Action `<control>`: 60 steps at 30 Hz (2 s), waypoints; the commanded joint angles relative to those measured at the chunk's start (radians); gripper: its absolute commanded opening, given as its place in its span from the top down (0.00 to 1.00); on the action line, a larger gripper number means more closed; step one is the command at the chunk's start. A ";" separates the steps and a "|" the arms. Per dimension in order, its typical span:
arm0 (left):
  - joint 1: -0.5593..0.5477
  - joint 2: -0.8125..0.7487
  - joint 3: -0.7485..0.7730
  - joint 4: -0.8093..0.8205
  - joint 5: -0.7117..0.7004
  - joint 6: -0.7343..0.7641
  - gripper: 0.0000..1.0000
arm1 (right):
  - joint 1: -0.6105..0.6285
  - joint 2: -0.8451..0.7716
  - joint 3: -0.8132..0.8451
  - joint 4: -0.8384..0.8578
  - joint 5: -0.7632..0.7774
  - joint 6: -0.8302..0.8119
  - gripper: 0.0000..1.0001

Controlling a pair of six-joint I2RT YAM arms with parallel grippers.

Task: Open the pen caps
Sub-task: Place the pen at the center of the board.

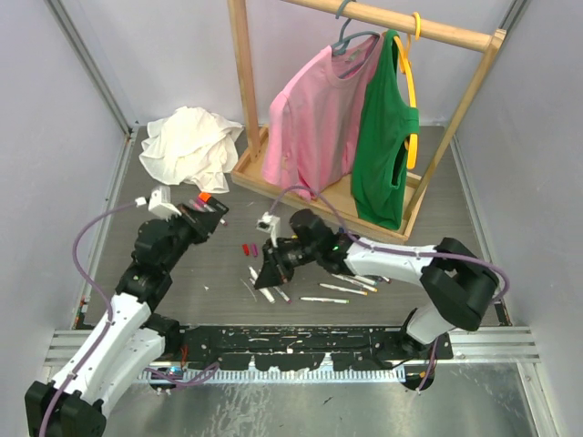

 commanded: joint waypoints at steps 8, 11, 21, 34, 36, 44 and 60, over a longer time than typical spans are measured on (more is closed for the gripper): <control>0.005 0.013 -0.122 -0.440 -0.184 -0.190 1.00 | 0.216 0.229 0.267 -0.285 0.560 0.078 0.93; 0.005 0.105 -0.115 -0.425 -0.162 -0.211 1.00 | 0.234 0.283 0.325 -0.336 0.610 0.075 0.93; 0.004 0.231 -0.097 -0.391 -0.113 -0.216 1.00 | 0.264 0.335 0.363 -0.412 0.734 0.085 0.91; 0.005 0.199 -0.106 -0.396 -0.123 -0.217 1.00 | 0.278 0.375 0.386 -0.452 0.764 0.073 0.76; 0.005 0.193 -0.107 -0.397 -0.122 -0.217 1.00 | 0.278 0.380 0.388 -0.456 0.768 0.070 0.73; 0.005 0.182 -0.109 -0.388 -0.101 -0.219 1.00 | 0.278 0.384 0.401 -0.463 0.757 0.054 0.62; 0.005 0.237 -0.103 -0.291 -0.019 -0.252 1.00 | 0.254 0.184 0.453 -0.460 0.659 -0.101 0.55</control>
